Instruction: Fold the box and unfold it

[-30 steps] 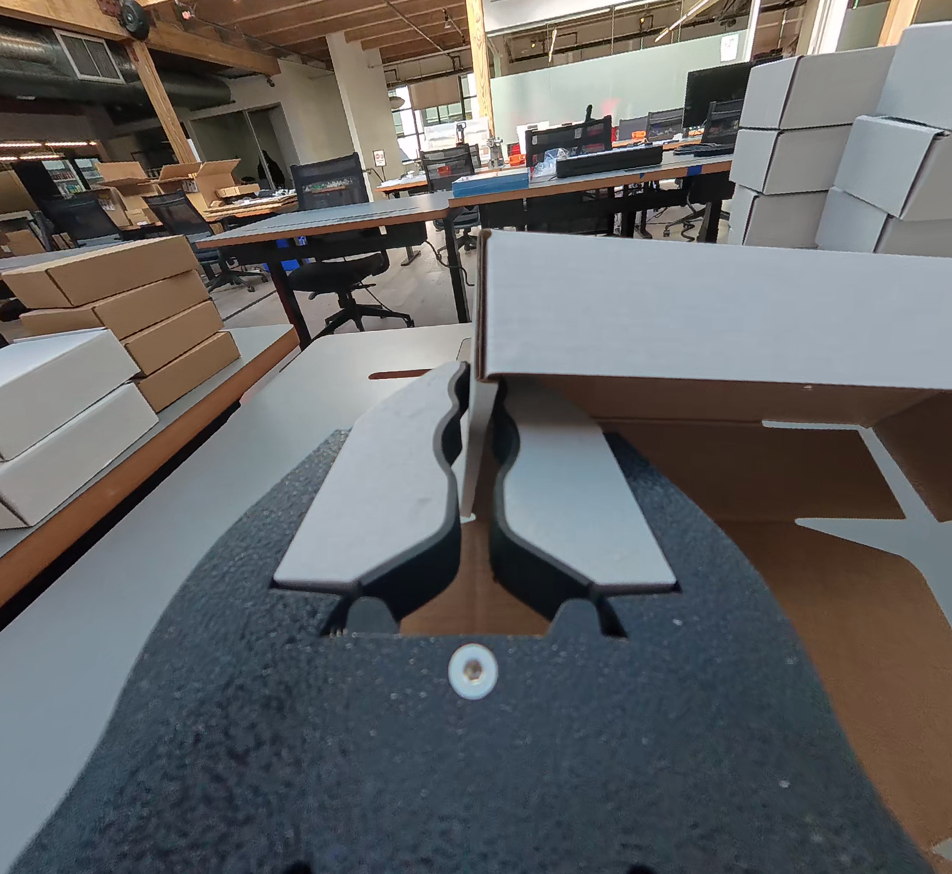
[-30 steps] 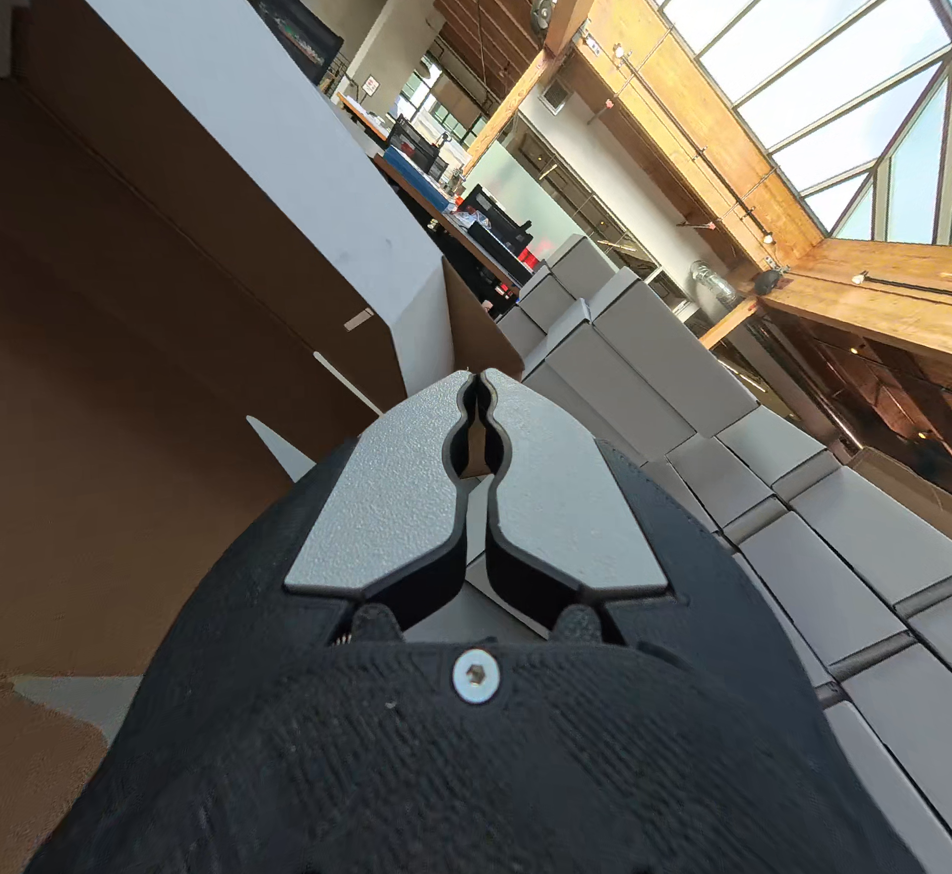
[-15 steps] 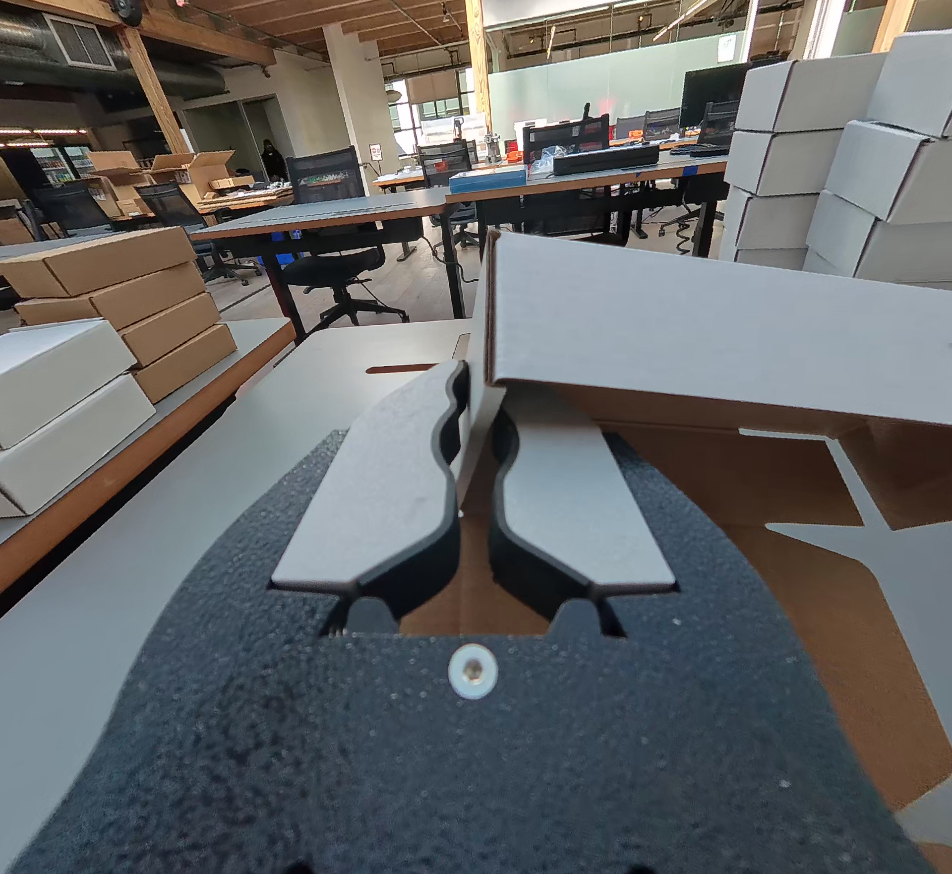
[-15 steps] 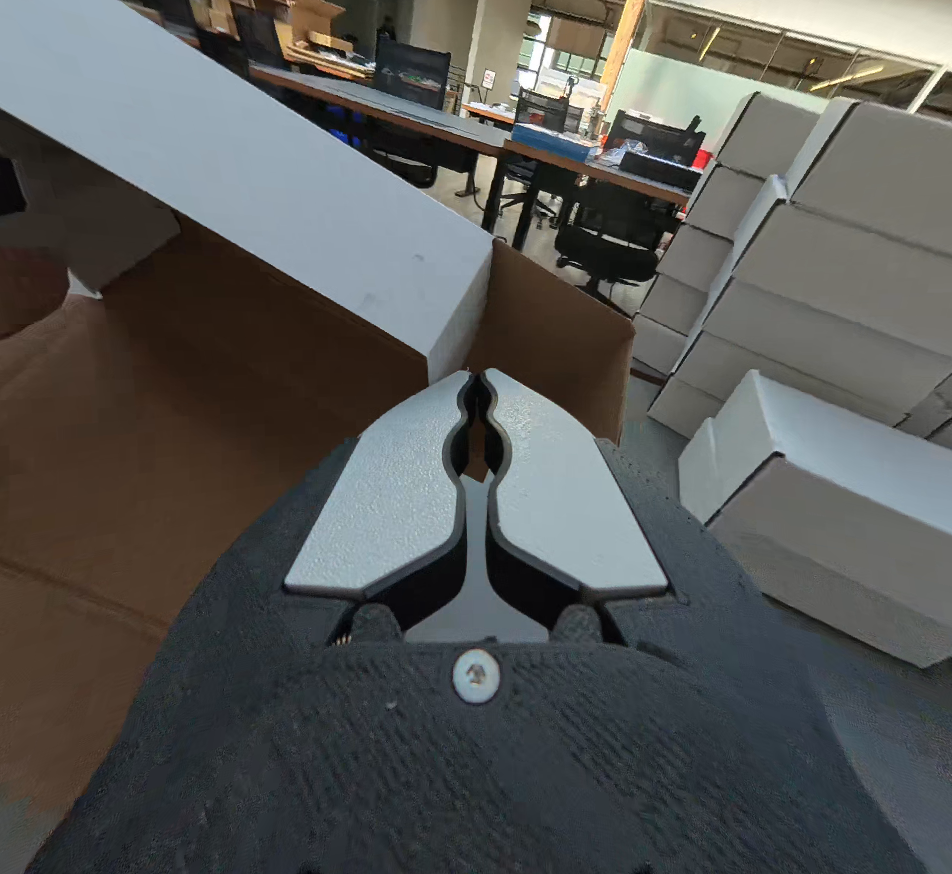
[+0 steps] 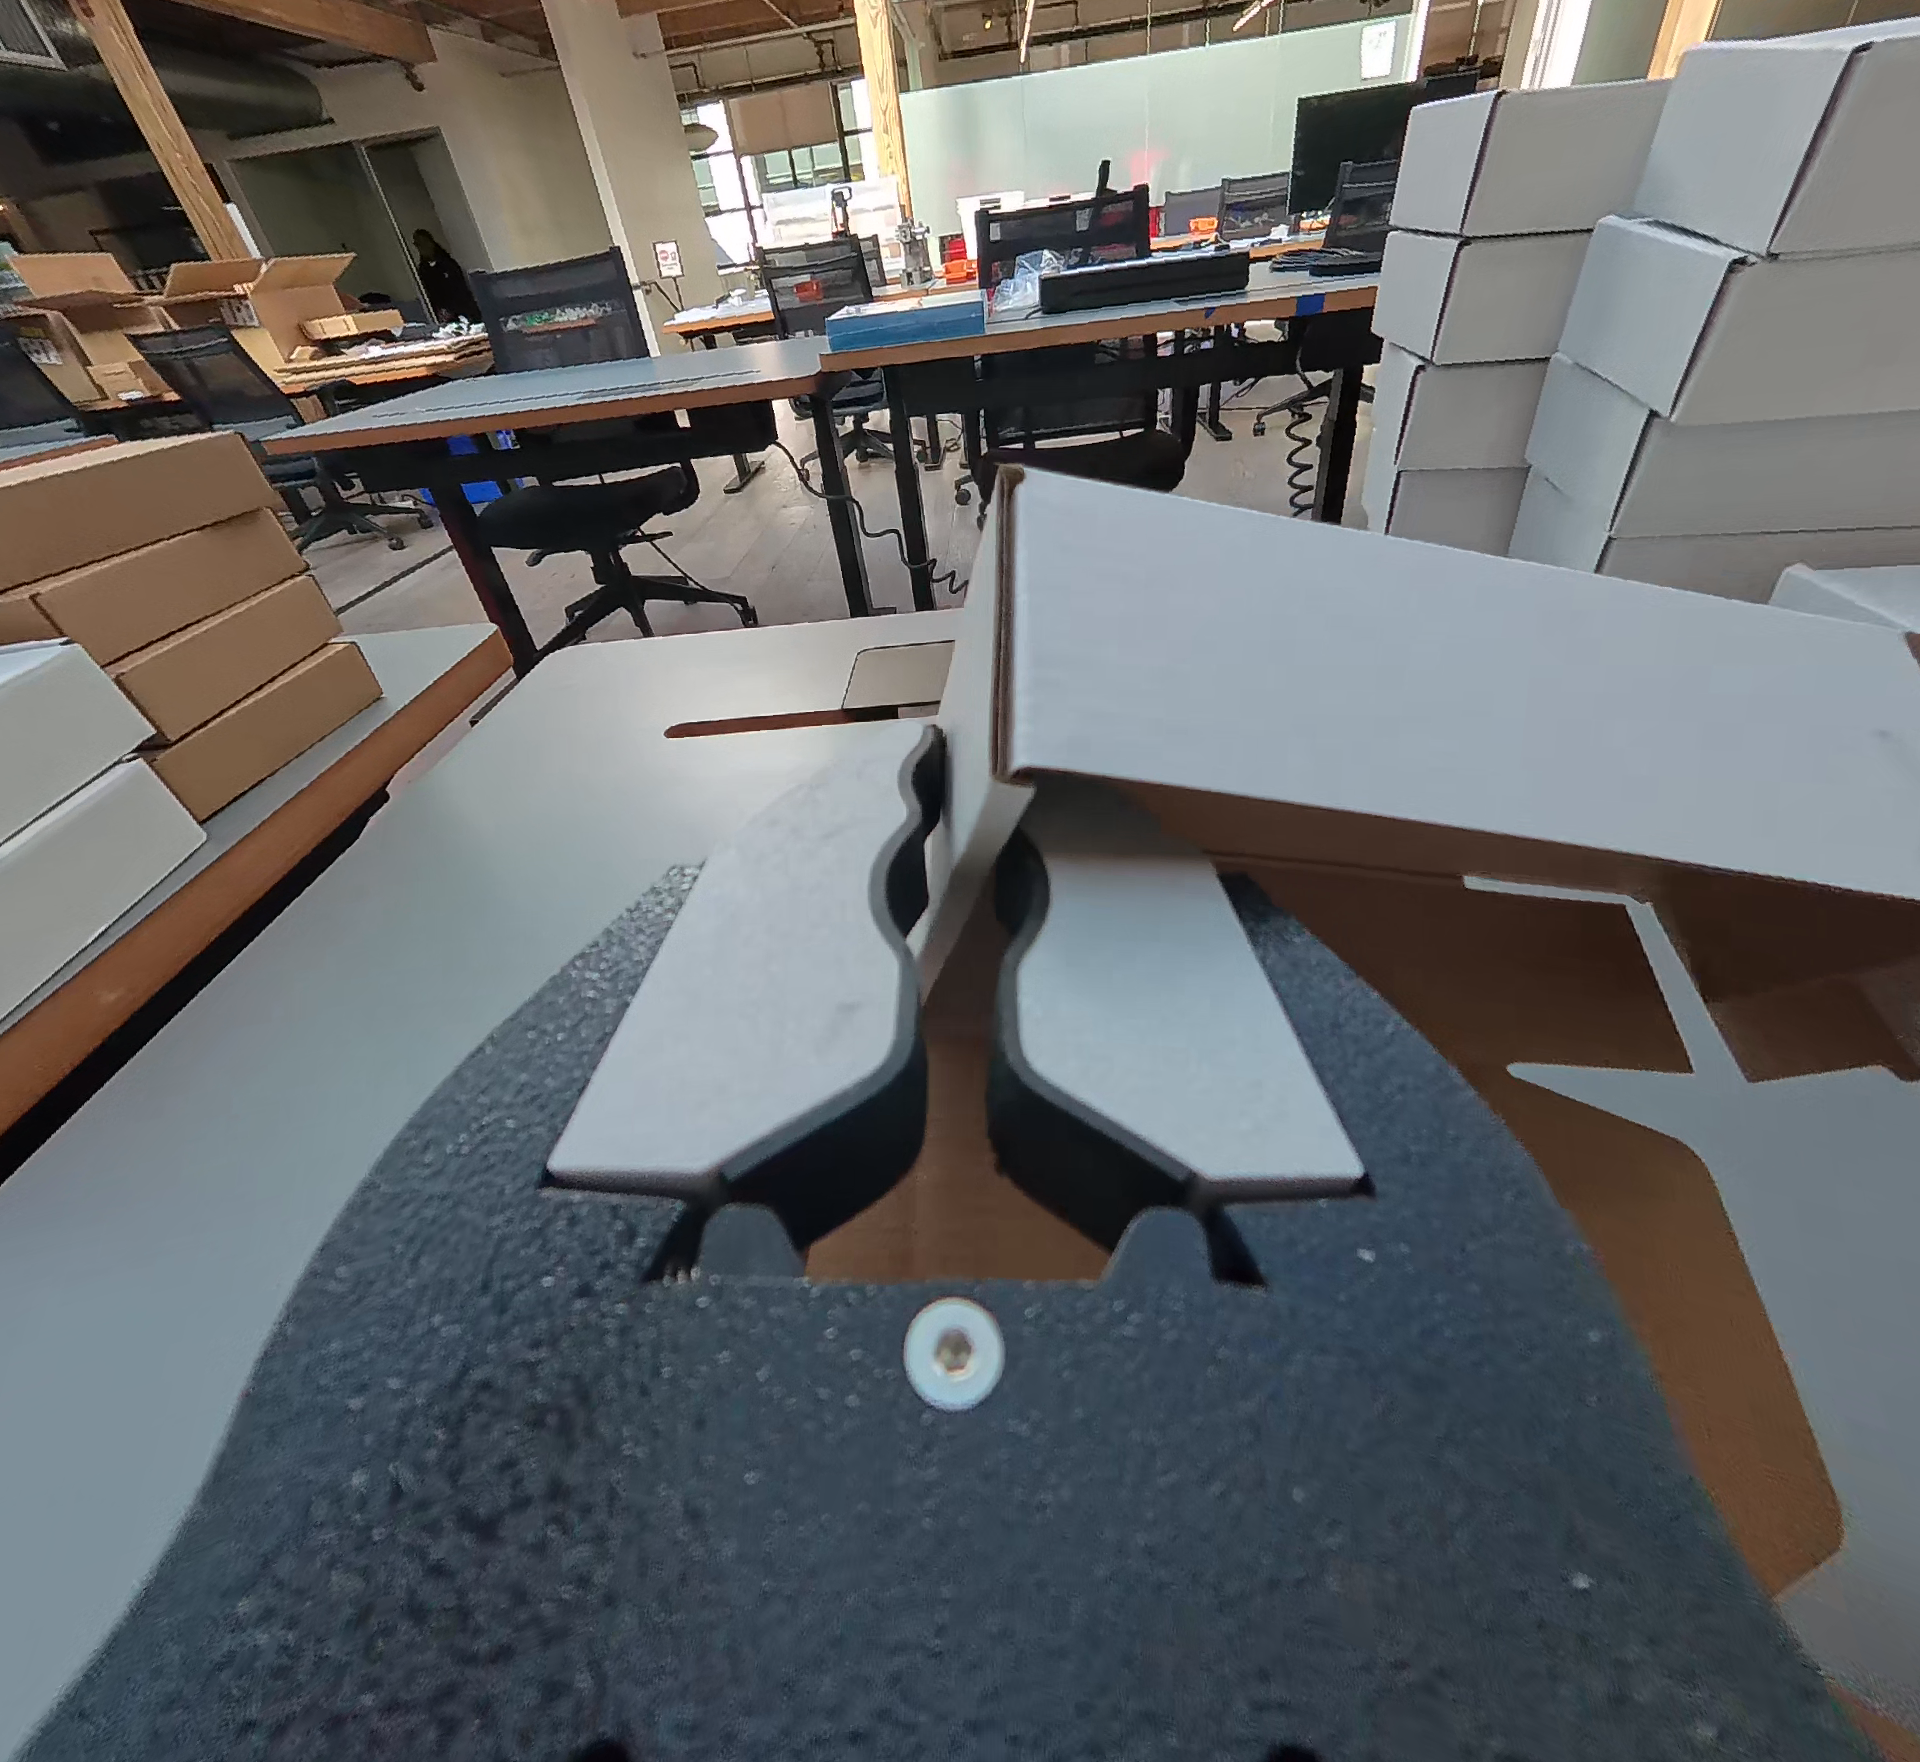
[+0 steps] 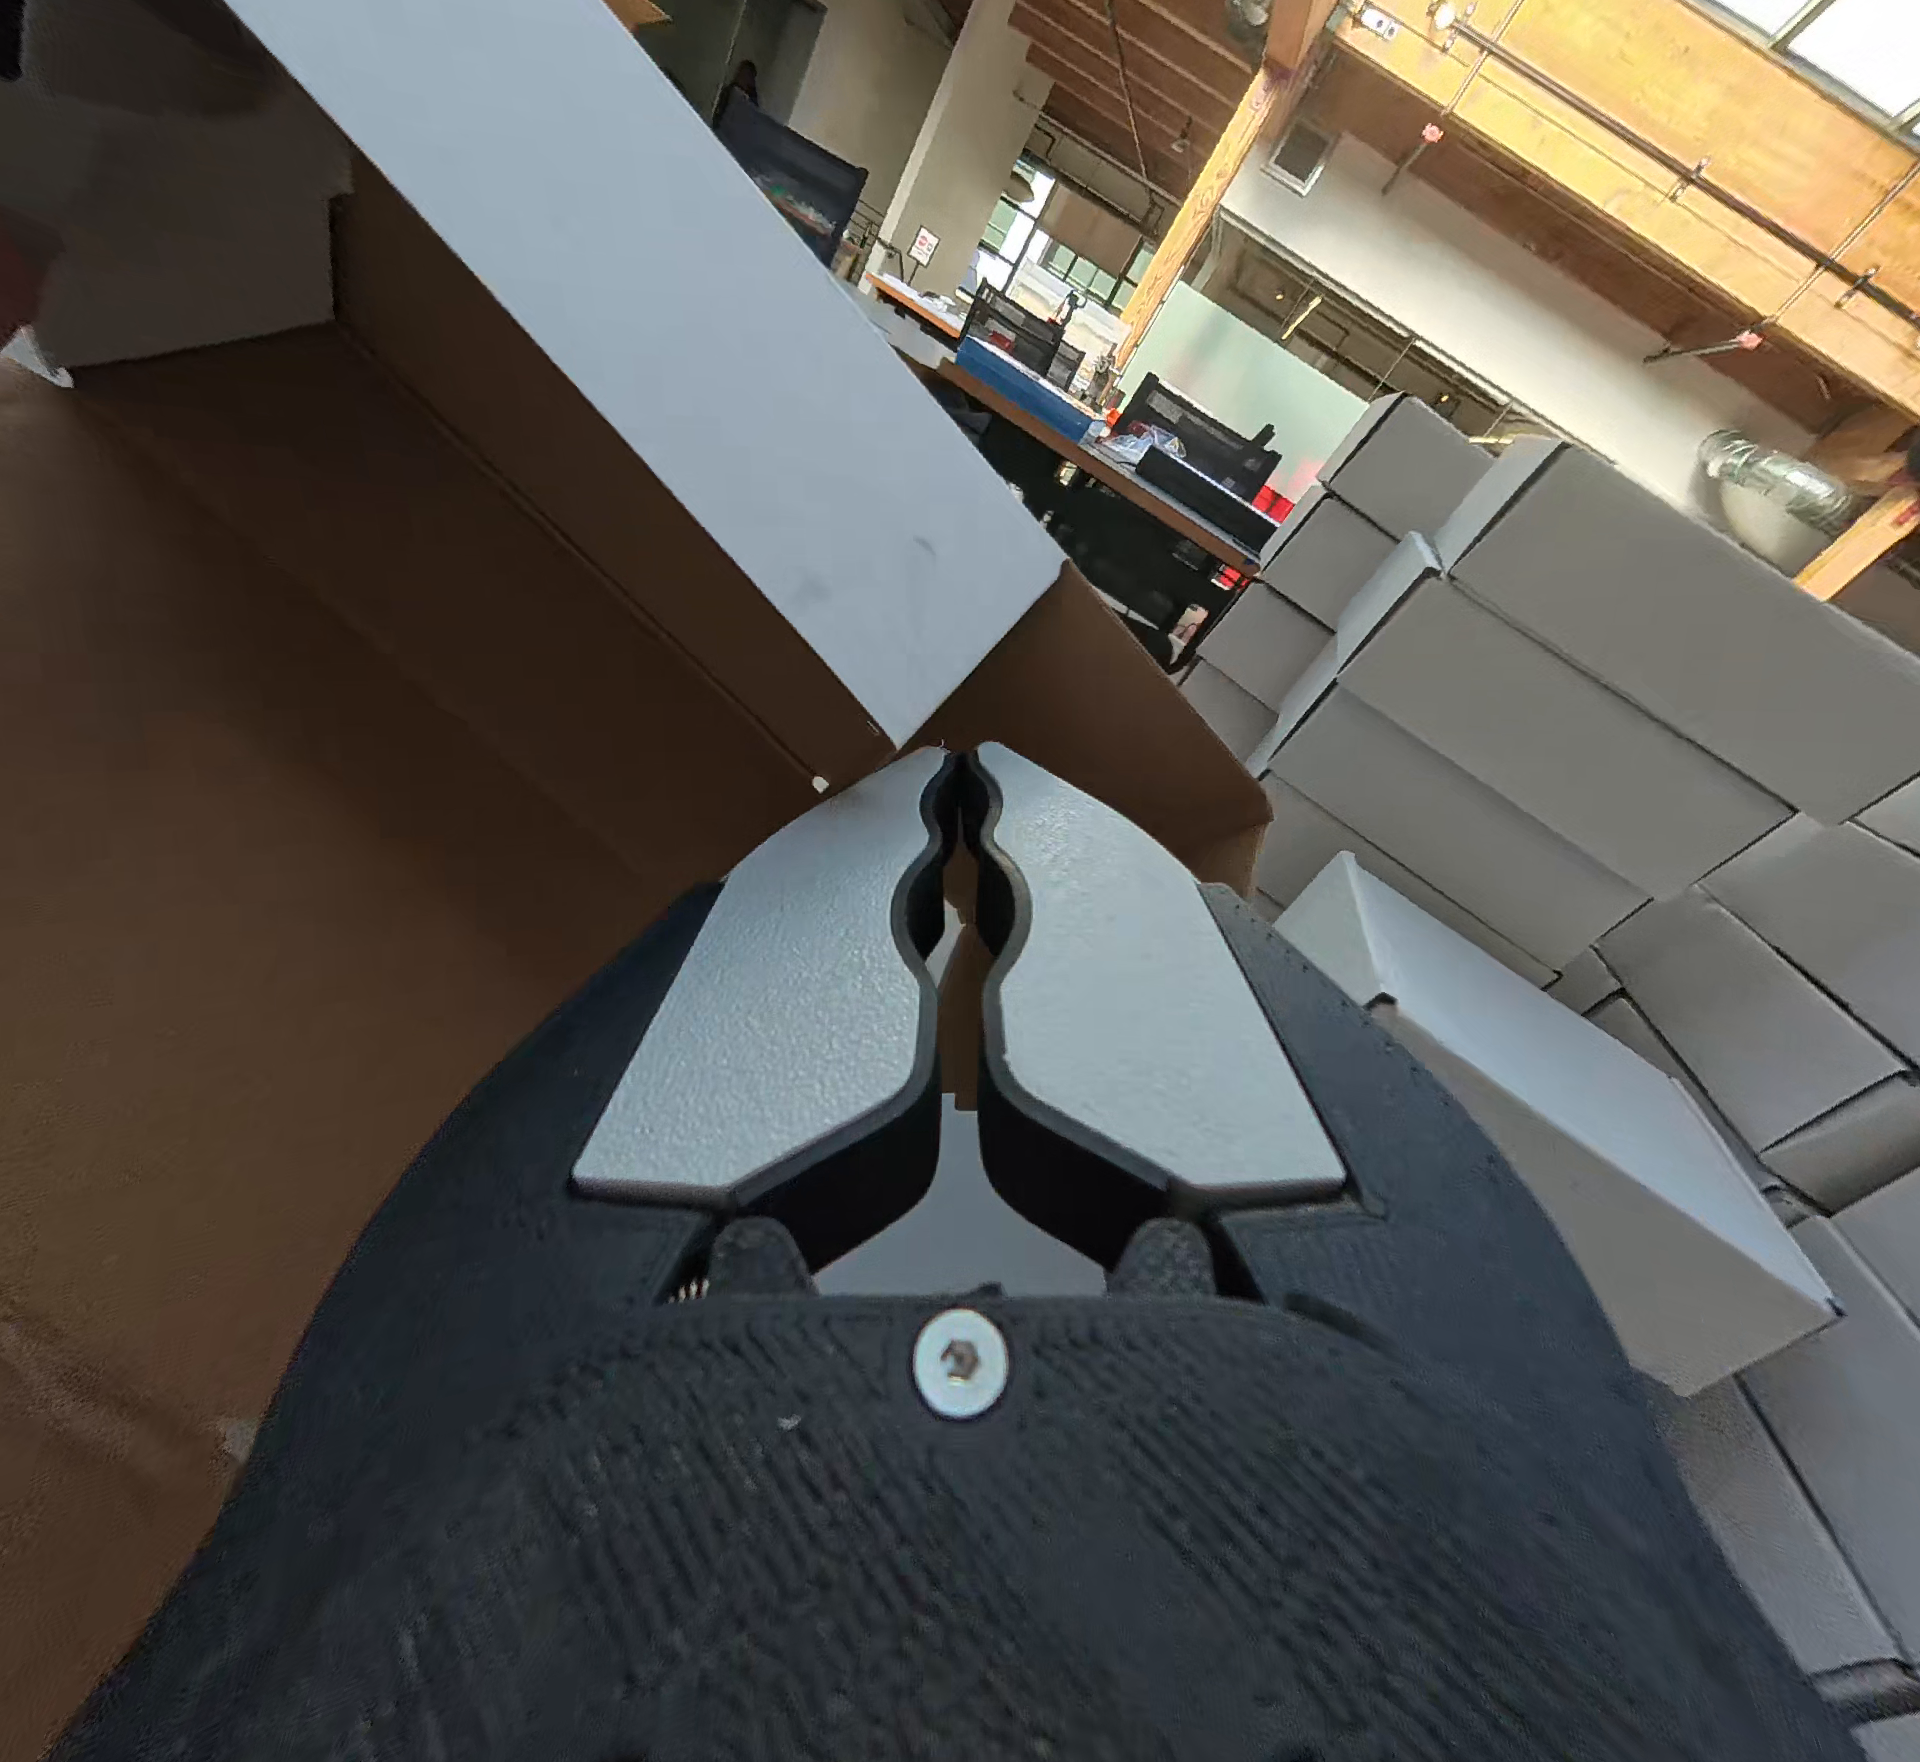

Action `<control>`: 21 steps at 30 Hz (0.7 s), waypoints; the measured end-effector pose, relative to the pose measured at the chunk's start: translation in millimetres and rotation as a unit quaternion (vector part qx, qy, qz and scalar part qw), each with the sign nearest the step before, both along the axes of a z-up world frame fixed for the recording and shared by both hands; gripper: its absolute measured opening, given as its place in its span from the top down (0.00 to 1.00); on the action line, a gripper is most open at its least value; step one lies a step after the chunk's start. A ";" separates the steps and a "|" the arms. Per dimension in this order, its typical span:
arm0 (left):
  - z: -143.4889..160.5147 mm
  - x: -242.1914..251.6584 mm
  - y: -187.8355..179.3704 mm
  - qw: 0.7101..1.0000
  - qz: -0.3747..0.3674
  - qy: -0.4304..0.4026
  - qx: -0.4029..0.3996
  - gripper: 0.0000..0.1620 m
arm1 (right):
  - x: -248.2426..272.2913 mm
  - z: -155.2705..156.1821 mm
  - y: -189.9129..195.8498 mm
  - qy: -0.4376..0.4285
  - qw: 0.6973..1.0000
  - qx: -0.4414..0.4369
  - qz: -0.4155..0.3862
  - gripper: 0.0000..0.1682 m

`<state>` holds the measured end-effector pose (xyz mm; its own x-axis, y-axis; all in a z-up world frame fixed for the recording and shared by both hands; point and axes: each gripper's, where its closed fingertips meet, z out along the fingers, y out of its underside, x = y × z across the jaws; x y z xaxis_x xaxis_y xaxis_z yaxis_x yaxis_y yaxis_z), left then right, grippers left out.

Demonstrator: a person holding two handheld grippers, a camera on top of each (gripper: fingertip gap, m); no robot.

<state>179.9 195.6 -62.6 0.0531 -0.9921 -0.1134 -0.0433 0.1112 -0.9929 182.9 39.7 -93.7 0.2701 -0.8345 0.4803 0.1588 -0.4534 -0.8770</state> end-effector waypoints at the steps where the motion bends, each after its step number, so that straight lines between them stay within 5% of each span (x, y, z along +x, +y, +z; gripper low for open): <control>1: -2.1 0.7 0.7 1.000 0.000 0.003 -0.003 0.96 | -1.7 -0.1 2.5 0.010 0.999 0.030 0.012 1.00; 7: -11.3 1.2 -0.8 1.000 -0.006 0.008 0.004 0.97 | -11.1 7.1 8.3 0.077 0.970 0.219 0.070 1.00; 10: -9.0 0.1 -5.9 1.000 -0.013 -0.001 0.020 0.96 | -15.9 13.7 12.9 0.121 0.928 0.332 0.117 1.00; 13: -6.2 -1.4 -15.0 0.999 -0.030 -0.008 0.043 0.96 | -21.0 22.9 18.7 0.174 0.846 0.467 0.190 1.00; 16: -6.8 -3.5 -24.6 0.995 -0.047 -0.015 0.091 0.95 | -28.8 41.1 17.7 0.208 0.724 0.593 0.283 1.00; 21: -21.2 -4.1 -42.7 0.990 -0.073 -0.021 0.122 0.93 | -40.1 66.0 15.2 0.233 0.562 0.694 0.385 1.00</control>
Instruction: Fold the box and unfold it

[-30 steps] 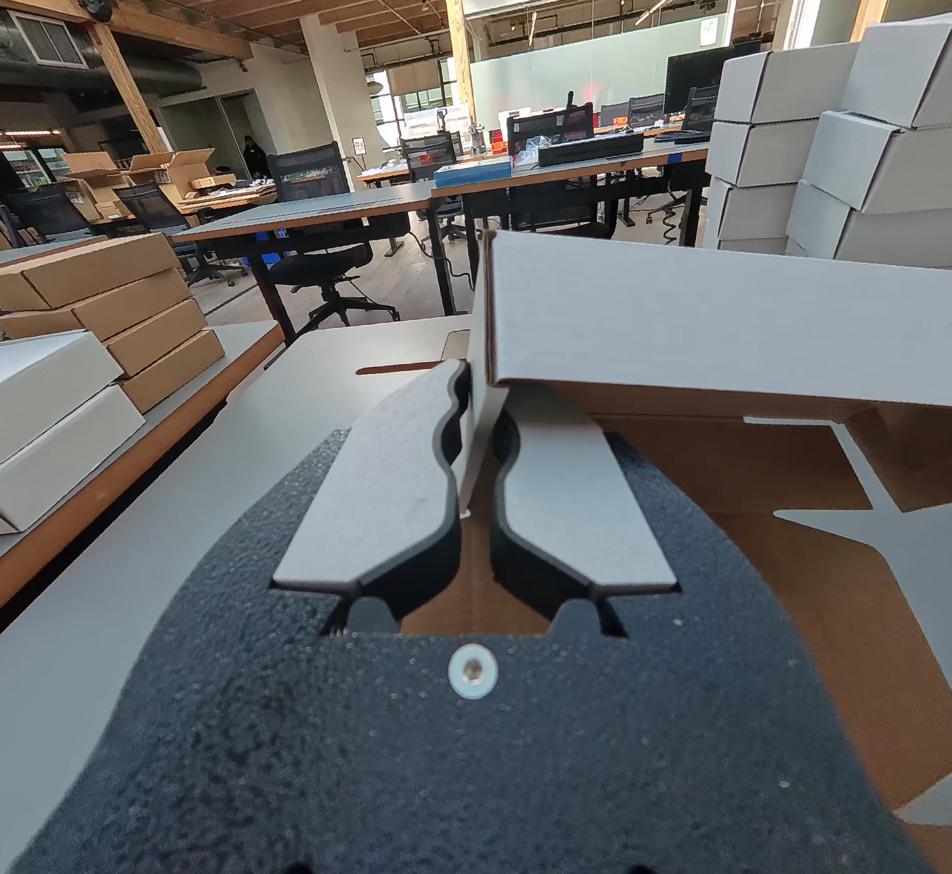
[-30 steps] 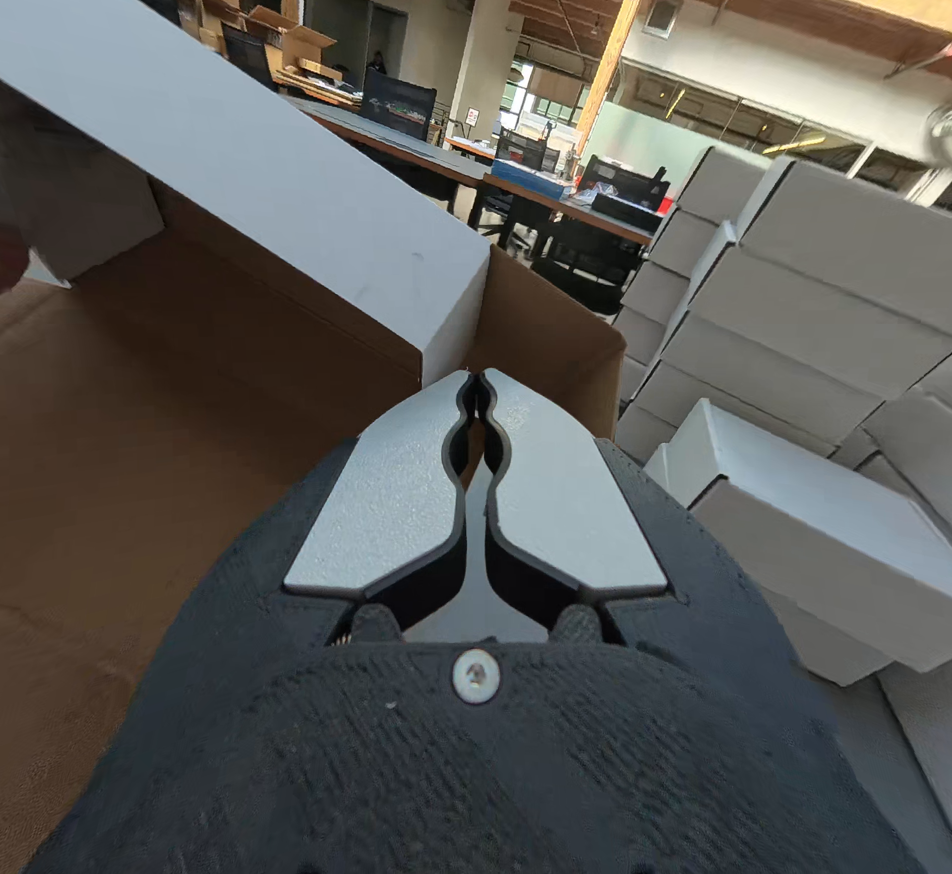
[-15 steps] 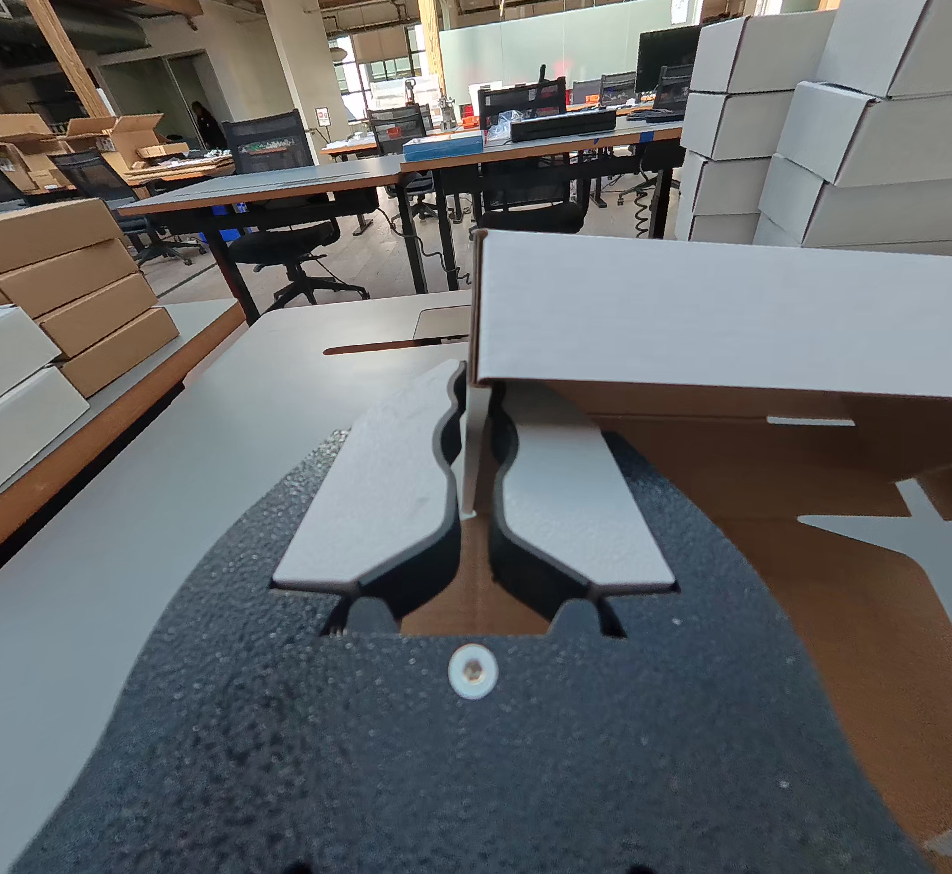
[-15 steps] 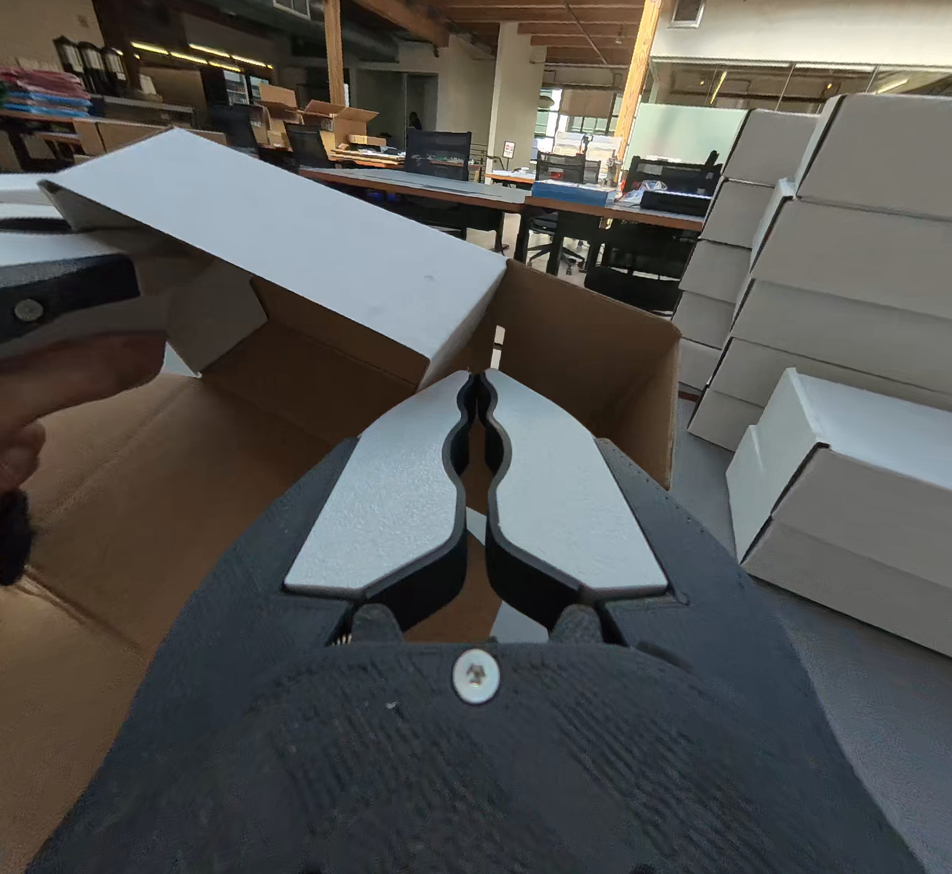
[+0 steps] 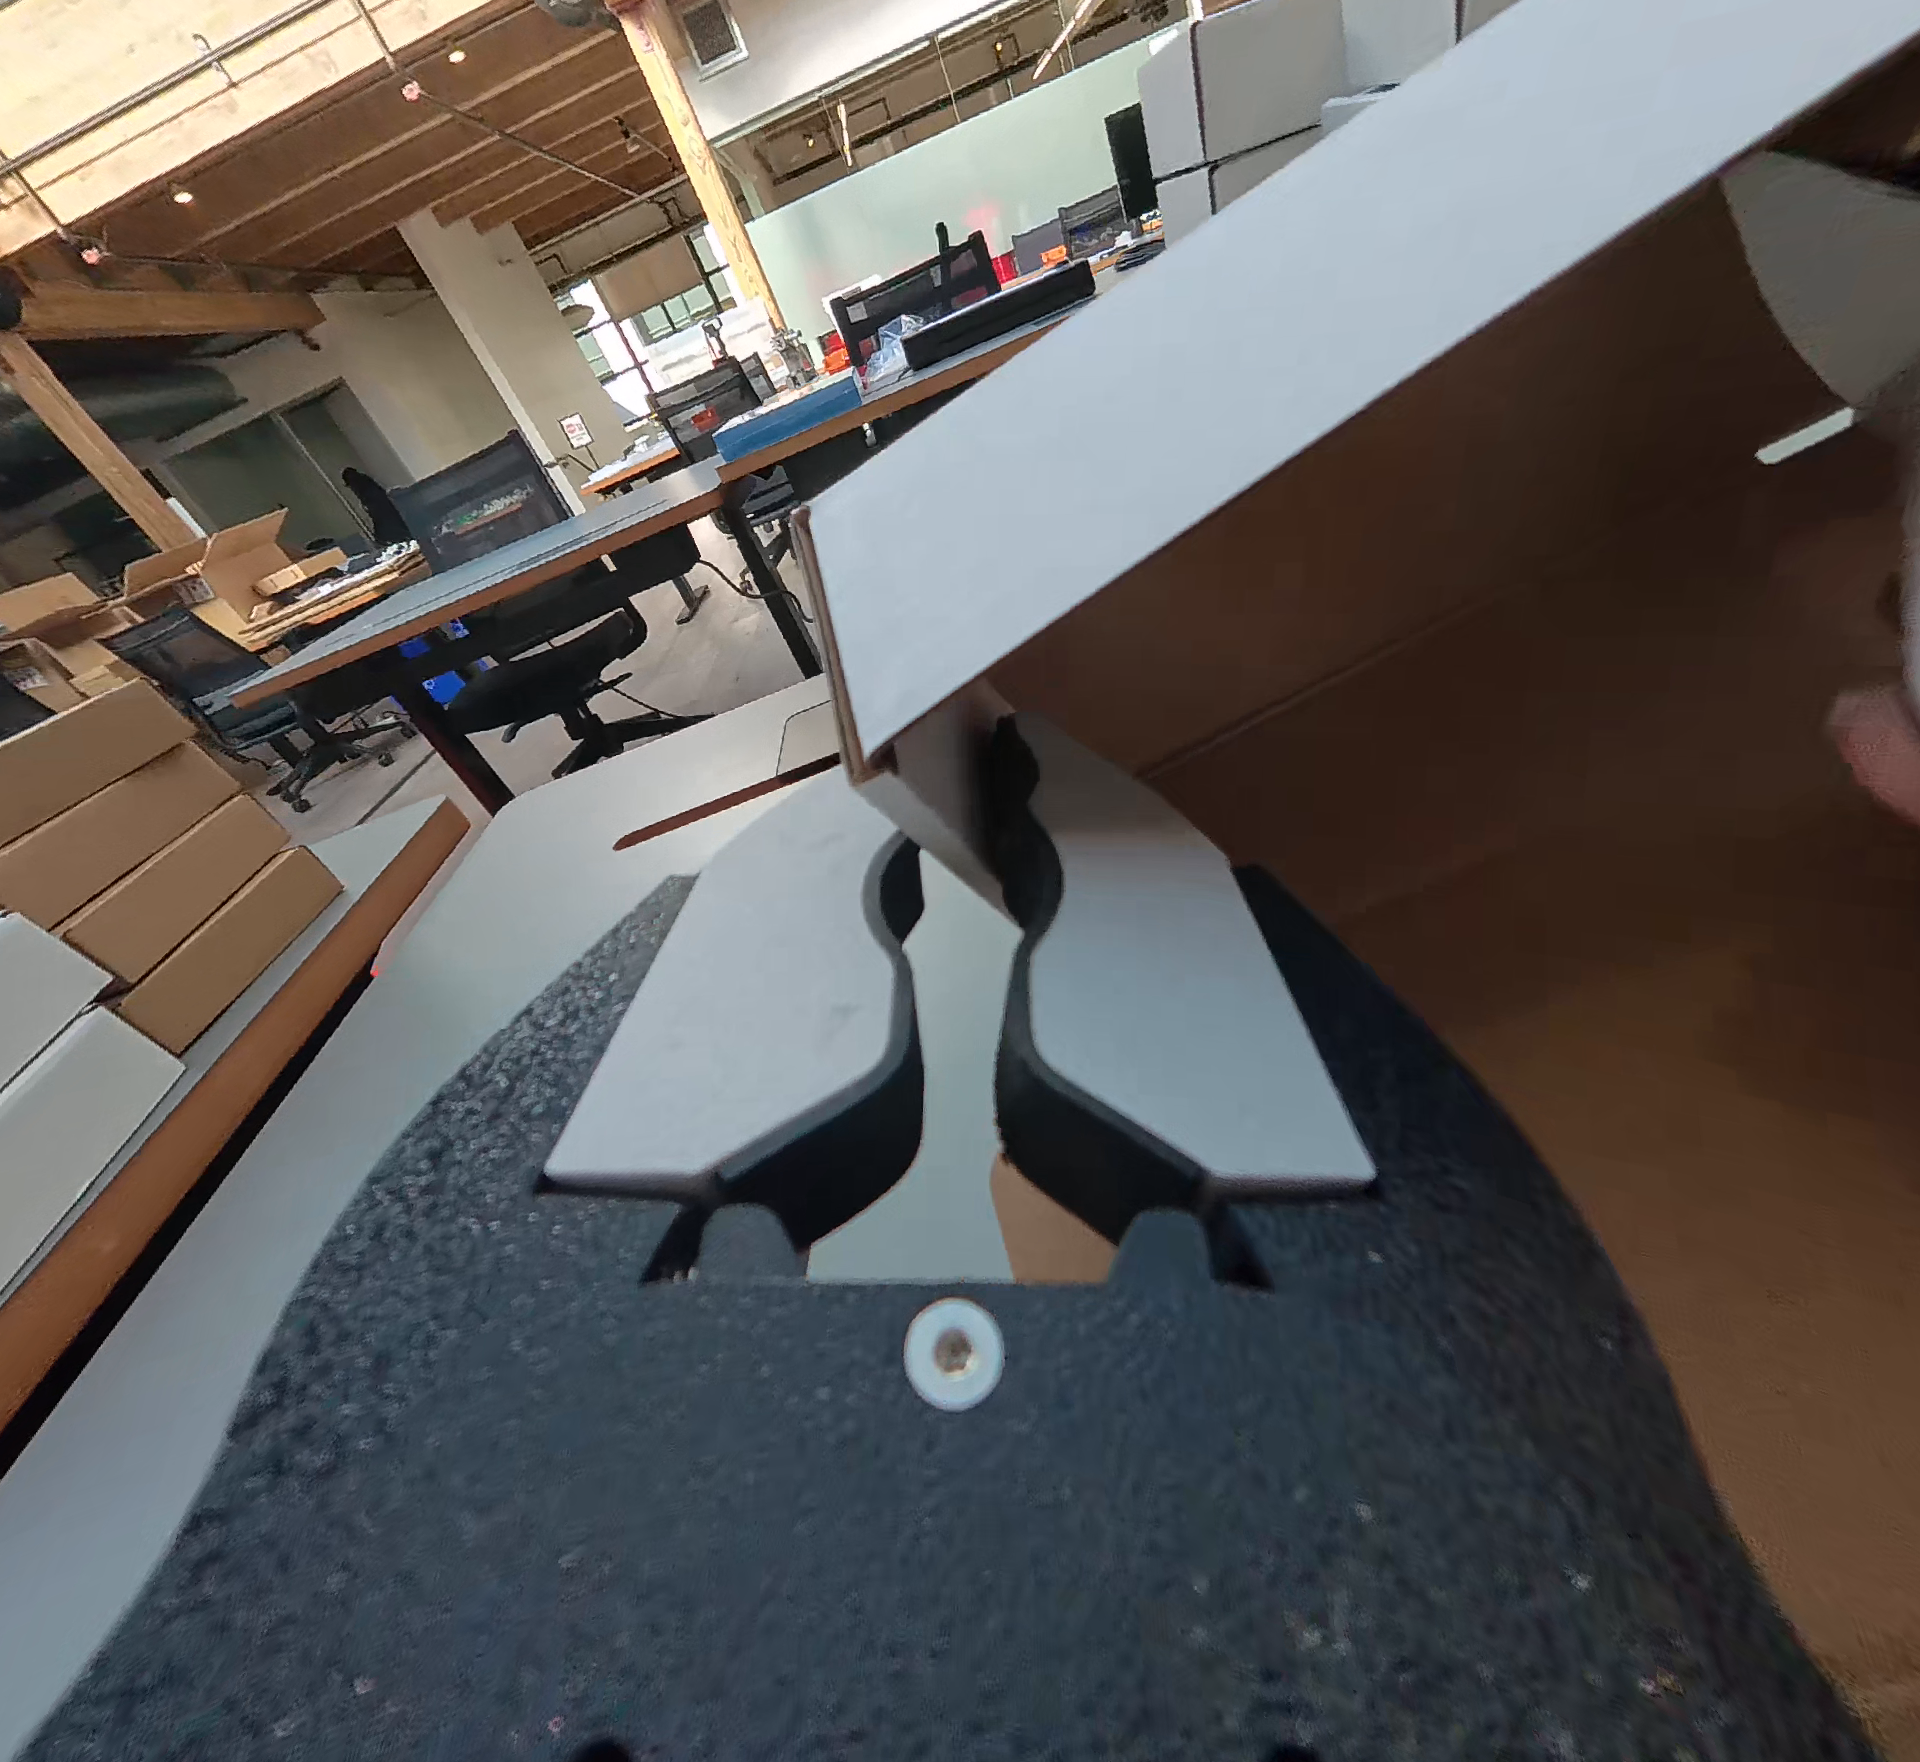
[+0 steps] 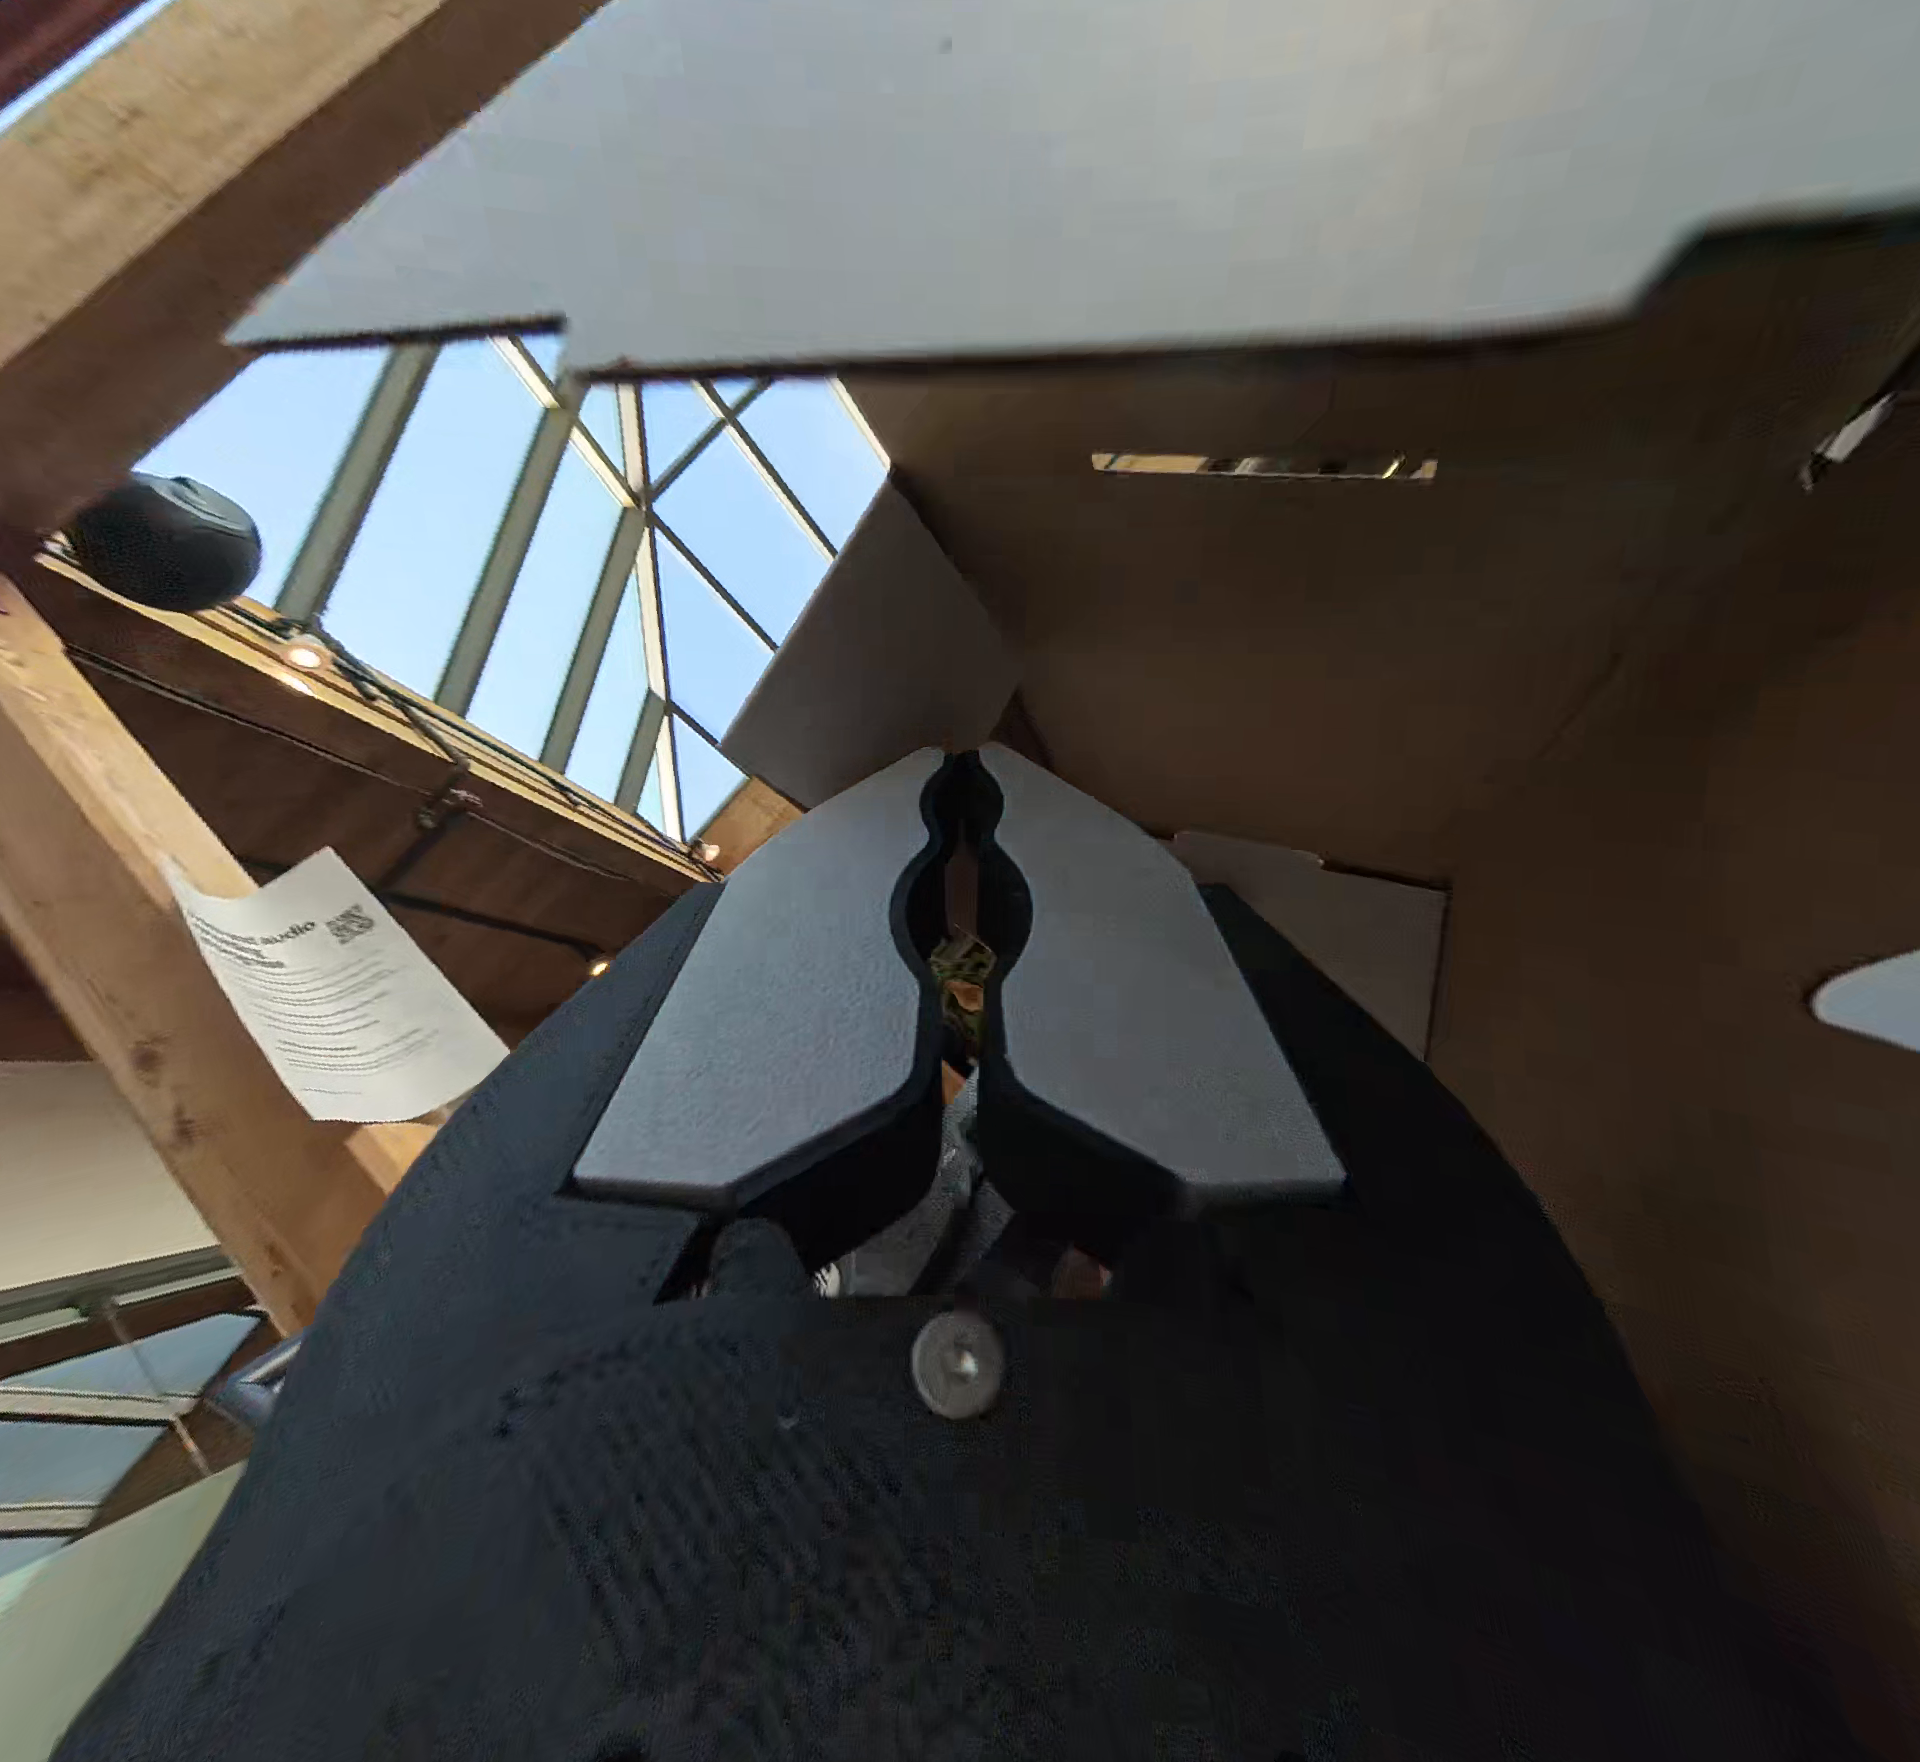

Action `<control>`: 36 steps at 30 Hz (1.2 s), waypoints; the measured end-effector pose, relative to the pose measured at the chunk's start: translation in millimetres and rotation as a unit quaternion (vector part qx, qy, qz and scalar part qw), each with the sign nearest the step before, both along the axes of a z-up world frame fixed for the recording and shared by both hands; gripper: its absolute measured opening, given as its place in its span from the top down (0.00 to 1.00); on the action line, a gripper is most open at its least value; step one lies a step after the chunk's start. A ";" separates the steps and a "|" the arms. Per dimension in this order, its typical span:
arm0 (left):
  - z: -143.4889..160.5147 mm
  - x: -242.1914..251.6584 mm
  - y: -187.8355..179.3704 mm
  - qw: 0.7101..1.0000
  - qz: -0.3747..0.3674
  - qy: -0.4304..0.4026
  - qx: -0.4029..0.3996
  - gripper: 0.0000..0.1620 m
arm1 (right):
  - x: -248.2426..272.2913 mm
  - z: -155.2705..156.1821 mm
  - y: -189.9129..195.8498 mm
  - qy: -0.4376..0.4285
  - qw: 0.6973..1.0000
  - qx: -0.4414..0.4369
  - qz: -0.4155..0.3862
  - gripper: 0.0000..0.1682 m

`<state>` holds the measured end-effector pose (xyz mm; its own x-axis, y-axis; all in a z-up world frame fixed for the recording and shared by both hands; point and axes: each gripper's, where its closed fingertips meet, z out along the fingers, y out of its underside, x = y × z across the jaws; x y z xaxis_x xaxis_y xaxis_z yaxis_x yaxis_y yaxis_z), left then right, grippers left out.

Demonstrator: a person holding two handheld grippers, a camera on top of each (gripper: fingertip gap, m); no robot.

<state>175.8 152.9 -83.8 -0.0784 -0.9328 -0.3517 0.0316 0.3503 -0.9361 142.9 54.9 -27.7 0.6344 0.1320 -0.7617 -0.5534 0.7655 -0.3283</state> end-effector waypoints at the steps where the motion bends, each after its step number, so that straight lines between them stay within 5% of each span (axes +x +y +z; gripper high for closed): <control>1: -0.8 -0.9 -1.2 1.000 0.002 -0.004 0.001 0.93 | -0.2 0.5 -0.7 0.006 1.000 0.021 0.009 1.00; 6: 3.7 -3.6 -7.4 0.999 0.009 -0.022 0.037 0.93 | -4.6 8.1 -6.1 0.036 0.986 0.147 0.068 1.00; 10: 3.0 -1.7 -7.6 0.999 0.009 -0.018 0.026 0.93 | -0.7 6.1 -7.3 0.043 0.986 0.147 0.067 1.00; 14: -2.8 3.6 3.6 0.992 -0.001 0.033 -0.125 0.96 | 5.2 -13.2 1.4 0.052 0.998 0.018 0.032 1.00; 20: 7.7 12.9 27.5 0.981 0.018 0.044 -0.188 0.97 | 8.9 -46.5 2.3 0.046 0.977 -0.203 -0.054 1.00; 31: 21.6 11.7 64.0 0.976 0.052 0.027 -0.212 0.97 | 18.3 -85.6 -30.8 0.109 0.957 -0.247 -0.103 1.00; 36: 20.3 8.1 62.1 0.975 0.043 0.027 -0.216 0.97 | 27.9 -97.4 -40.2 0.136 0.966 -0.193 -0.101 1.00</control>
<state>183.9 215.0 -63.5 -0.0019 -0.9970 0.0778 -0.0344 -0.0777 -0.9964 170.8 14.7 -125.1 0.3868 -0.3009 -0.8717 -0.5118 0.7163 -0.4743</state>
